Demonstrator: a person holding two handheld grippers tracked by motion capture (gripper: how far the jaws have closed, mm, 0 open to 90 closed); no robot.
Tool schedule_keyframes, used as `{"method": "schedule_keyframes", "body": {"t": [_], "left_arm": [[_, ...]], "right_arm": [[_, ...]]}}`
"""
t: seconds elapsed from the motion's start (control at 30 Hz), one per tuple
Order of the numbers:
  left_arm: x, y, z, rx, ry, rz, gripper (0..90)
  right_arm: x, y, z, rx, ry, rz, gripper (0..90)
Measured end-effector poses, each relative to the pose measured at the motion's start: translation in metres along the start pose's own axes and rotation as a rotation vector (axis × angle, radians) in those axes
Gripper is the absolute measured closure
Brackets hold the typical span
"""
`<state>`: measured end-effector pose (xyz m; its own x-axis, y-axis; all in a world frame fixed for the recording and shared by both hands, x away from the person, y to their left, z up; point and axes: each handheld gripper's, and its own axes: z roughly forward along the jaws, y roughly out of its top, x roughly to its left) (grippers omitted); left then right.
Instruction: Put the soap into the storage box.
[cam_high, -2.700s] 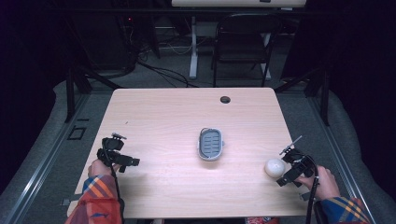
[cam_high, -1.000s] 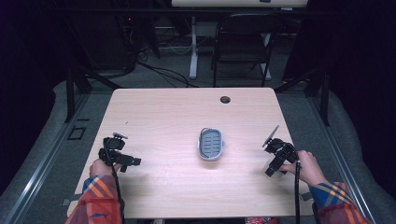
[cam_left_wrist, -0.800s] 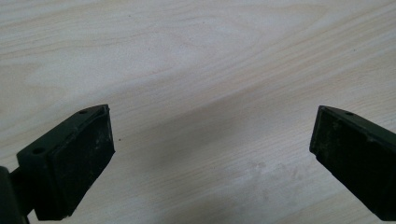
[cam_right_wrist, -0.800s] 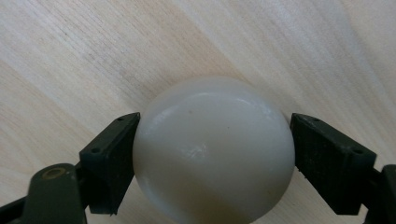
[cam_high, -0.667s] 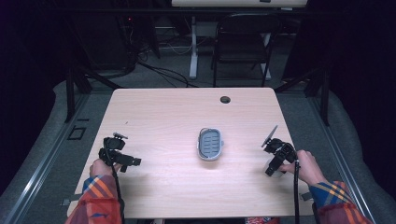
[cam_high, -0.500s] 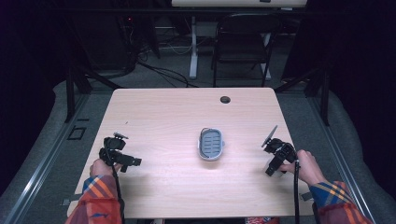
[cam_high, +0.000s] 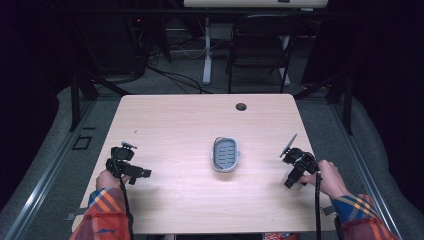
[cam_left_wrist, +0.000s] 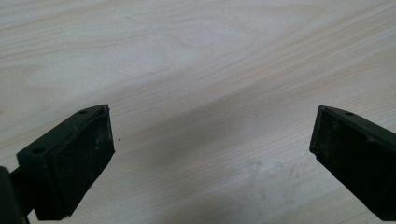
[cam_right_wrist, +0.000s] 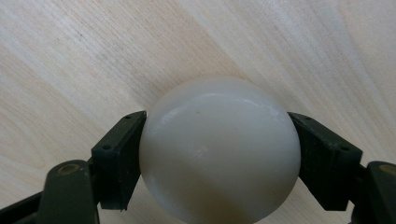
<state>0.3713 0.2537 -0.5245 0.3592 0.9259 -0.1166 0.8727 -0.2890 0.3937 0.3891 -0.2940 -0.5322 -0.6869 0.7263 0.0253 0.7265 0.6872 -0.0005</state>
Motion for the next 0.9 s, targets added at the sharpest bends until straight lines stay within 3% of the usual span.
{"method": "schedule_keyframes", "body": {"t": [0.1,0.13,0.3,0.33,0.4,0.43,0.47,0.5,0.53,0.6,0.63,0.87,0.9], "left_arm": [[0.000,0.000,0.000,0.002,-0.002,0.002,0.0],[0.000,0.000,0.000,0.002,-0.003,0.002,0.0],[0.001,-0.001,-0.001,-0.005,0.000,0.002,0.0],[0.001,-0.001,-0.001,-0.003,-0.001,0.000,0.0],[0.000,-0.001,-0.002,-0.005,0.000,-0.001,0.0],[0.000,-0.001,-0.001,-0.006,0.000,0.000,0.0],[0.000,-0.001,-0.001,-0.006,0.000,-0.001,0.0],[0.001,-0.001,-0.002,-0.005,0.000,-0.001,0.0],[0.001,-0.001,-0.002,-0.007,0.001,-0.002,0.0],[0.001,-0.001,-0.002,-0.006,-0.003,-0.005,0.0],[0.001,-0.001,-0.002,-0.005,-0.001,-0.003,0.0],[0.001,-0.001,-0.001,-0.004,-0.007,-0.001,0.0],[0.000,-0.001,-0.001,-0.003,-0.007,0.001,0.0]], "right_arm": [[0.000,0.000,-0.001,0.001,-0.007,-0.002,23.6],[0.001,0.000,0.001,-0.040,0.000,0.014,23.6],[0.001,0.004,-0.003,-0.001,0.002,-0.008,23.6],[0.003,0.003,0.000,-0.046,0.020,0.020,23.6],[0.001,0.008,-0.004,0.026,-0.003,-0.043,23.6],[0.002,0.009,-0.005,0.029,0.000,-0.040,23.6],[0.006,0.006,0.001,-0.057,0.021,0.017,23.6],[0.007,0.006,0.002,-0.071,0.018,0.020,23.6],[0.005,0.008,-0.003,-0.029,0.010,-0.020,23.6],[0.005,0.010,-0.007,0.000,0.004,-0.028,23.7],[0.006,0.009,-0.005,-0.040,0.018,-0.013,23.6],[0.008,0.017,-0.010,-0.022,0.015,-0.041,23.7],[0.009,0.018,-0.009,-0.044,0.015,-0.042,23.7]]}}
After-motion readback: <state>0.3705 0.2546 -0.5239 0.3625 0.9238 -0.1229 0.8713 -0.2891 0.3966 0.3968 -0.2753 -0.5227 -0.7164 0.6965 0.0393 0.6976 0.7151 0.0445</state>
